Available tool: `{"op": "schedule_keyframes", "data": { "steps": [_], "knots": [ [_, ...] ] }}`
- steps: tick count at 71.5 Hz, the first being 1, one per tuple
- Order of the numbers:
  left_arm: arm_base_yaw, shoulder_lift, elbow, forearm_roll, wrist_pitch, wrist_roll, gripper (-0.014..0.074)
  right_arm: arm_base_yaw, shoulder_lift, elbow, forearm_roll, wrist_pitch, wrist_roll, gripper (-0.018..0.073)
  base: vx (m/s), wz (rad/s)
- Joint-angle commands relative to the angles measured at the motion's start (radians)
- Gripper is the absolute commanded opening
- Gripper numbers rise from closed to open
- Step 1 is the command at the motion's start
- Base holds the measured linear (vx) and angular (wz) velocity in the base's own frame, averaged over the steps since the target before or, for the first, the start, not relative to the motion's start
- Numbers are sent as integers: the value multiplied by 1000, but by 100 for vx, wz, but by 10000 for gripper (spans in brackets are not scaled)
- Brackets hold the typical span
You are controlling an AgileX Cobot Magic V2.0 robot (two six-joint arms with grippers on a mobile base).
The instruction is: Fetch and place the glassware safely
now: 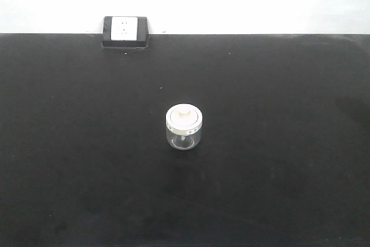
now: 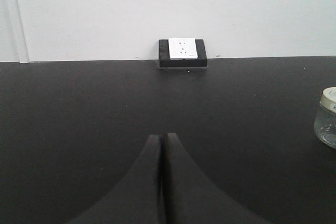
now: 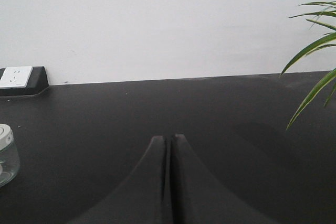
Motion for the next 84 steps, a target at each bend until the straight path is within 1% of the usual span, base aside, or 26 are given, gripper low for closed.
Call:
{"op": "schedule_keyframes", "data": {
  "steps": [1,84],
  "knots": [
    [-6,-12,26,-3,-68,-10,-7,-5,-13,20,0,-77,2,-3,0,0],
    [-6,-12,26,-3,-68,-10,-7,-5,-13,20,0,-76,2,-3,0,0]
  ]
}}
